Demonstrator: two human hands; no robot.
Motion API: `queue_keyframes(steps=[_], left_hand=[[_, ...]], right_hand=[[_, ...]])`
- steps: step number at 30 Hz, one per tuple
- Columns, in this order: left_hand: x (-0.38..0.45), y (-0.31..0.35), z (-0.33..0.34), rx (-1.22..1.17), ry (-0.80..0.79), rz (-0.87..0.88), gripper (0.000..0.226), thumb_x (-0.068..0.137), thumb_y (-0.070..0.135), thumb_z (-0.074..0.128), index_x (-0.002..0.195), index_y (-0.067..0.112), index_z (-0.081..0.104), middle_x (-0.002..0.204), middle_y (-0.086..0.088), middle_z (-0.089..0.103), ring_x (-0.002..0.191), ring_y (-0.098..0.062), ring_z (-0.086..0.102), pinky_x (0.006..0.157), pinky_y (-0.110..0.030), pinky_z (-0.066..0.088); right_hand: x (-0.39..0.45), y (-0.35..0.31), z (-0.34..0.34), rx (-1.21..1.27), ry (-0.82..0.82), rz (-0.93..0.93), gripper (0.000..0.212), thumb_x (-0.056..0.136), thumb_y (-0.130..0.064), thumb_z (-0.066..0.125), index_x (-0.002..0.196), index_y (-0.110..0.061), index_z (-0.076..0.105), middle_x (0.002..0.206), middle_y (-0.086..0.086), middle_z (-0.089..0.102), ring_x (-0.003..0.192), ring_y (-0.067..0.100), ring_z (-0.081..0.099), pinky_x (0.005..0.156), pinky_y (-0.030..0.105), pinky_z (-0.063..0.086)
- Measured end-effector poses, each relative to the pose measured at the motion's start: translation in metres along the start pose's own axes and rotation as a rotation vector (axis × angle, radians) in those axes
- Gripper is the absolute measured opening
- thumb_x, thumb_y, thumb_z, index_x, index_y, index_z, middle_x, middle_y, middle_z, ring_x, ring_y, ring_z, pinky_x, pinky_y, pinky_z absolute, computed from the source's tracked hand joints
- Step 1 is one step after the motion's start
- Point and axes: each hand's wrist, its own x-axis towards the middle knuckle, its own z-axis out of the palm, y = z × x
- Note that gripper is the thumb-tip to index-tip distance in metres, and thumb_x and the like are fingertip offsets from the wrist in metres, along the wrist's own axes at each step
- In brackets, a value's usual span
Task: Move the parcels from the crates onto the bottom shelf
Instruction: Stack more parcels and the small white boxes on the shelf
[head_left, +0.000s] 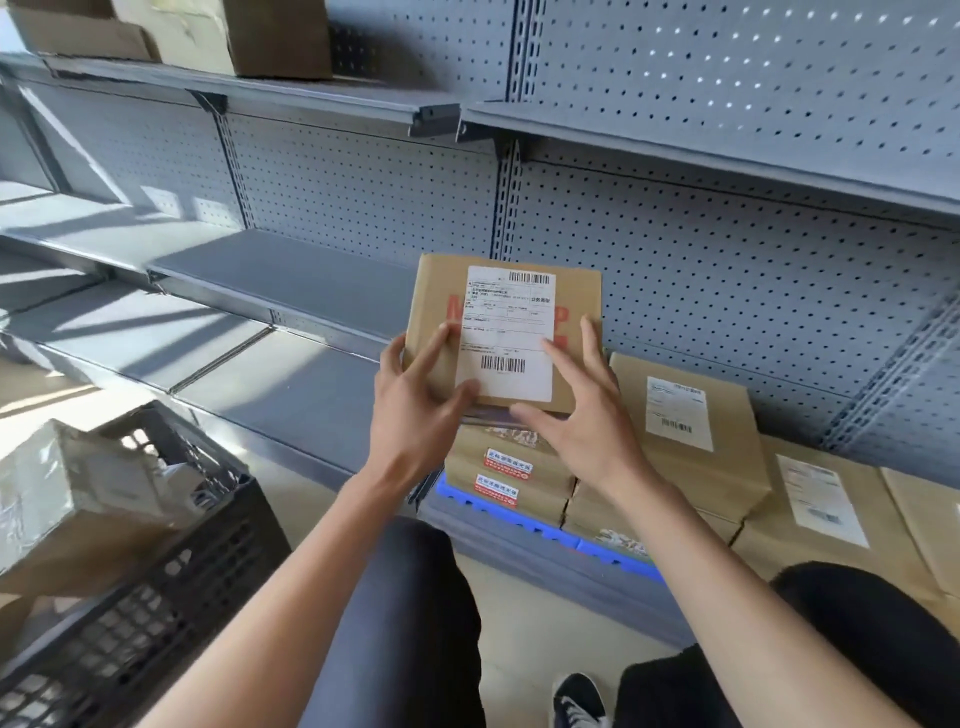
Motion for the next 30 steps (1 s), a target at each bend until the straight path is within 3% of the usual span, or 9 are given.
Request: queue_keyframes(steps=[8, 12, 15, 20, 24, 27, 30], left_hand=[[0.005, 0.034, 0.089, -0.035, -0.188, 0.065, 0.066, 0.085, 0.051, 0.068, 0.145, 0.055, 0.042, 0.153, -0.003, 0.03, 0.141, -0.024, 0.038, 0.118, -0.045, 0.035], [-0.002, 0.056, 0.136, -0.063, -0.285, 0.103, 0.064, 0.09, 0.044, 0.071, 0.148, 0.048, 0.044, 0.159, -0.01, 0.024, 0.148, -0.024, 0.027, 0.122, -0.042, 0.028], [-0.008, 0.075, 0.175, -0.055, -0.354, 0.139, 0.065, 0.088, 0.05, 0.068, 0.147, 0.051, 0.042, 0.159, -0.009, 0.024, 0.146, -0.028, 0.029, 0.119, -0.047, 0.032], [-0.034, 0.106, 0.24, -0.055, -0.453, 0.192, 0.065, 0.09, 0.05, 0.068, 0.149, 0.051, 0.04, 0.159, -0.01, 0.025, 0.147, -0.025, 0.028, 0.12, -0.043, 0.031], [-0.056, 0.13, 0.299, -0.088, -0.553, 0.189, 0.066, 0.086, 0.061, 0.063, 0.146, 0.058, 0.035, 0.16, -0.005, 0.023, 0.144, -0.028, 0.033, 0.118, -0.048, 0.035], [-0.076, 0.149, 0.335, -0.096, -0.617, 0.212, 0.066, 0.088, 0.059, 0.063, 0.147, 0.057, 0.033, 0.16, -0.004, 0.021, 0.146, -0.027, 0.031, 0.119, -0.048, 0.034], [-0.093, 0.162, 0.365, -0.081, -0.672, 0.237, 0.067, 0.087, 0.06, 0.06, 0.148, 0.054, 0.033, 0.159, -0.004, 0.024, 0.144, -0.029, 0.034, 0.117, -0.049, 0.037]], right_hand=[[-0.027, 0.056, -0.063, -0.109, 0.09, 0.159, 0.081, 0.082, -0.043, 0.079, 0.152, -0.035, 0.038, 0.167, -0.009, -0.01, 0.154, 0.014, 0.004, 0.124, 0.044, 0.019], [-0.047, 0.082, -0.1, -0.178, 0.104, 0.262, 0.082, 0.084, -0.048, 0.075, 0.153, -0.039, 0.033, 0.166, -0.01, -0.014, 0.154, 0.014, 0.002, 0.122, 0.033, 0.012], [-0.066, 0.106, -0.13, -0.223, 0.14, 0.307, 0.085, 0.082, -0.05, 0.076, 0.153, -0.038, 0.032, 0.166, -0.012, -0.015, 0.154, 0.014, 0.003, 0.122, 0.037, 0.018], [-0.105, 0.146, -0.179, -0.231, 0.191, 0.394, 0.087, 0.08, -0.042, 0.081, 0.153, -0.039, 0.034, 0.165, -0.015, -0.014, 0.151, 0.005, 0.006, 0.117, 0.024, 0.016], [-0.133, 0.18, -0.224, -0.26, 0.243, 0.45, 0.086, 0.078, -0.041, 0.083, 0.151, -0.036, 0.038, 0.165, -0.017, -0.012, 0.151, 0.005, 0.008, 0.12, 0.03, 0.02], [-0.158, 0.203, -0.253, -0.272, 0.266, 0.509, 0.087, 0.078, -0.041, 0.083, 0.152, -0.036, 0.038, 0.165, -0.016, -0.011, 0.146, -0.003, 0.005, 0.116, 0.025, 0.016], [-0.179, 0.226, -0.277, -0.284, 0.281, 0.545, 0.087, 0.077, -0.042, 0.084, 0.152, -0.036, 0.039, 0.165, -0.018, -0.008, 0.151, 0.009, 0.01, 0.12, 0.032, 0.02]])
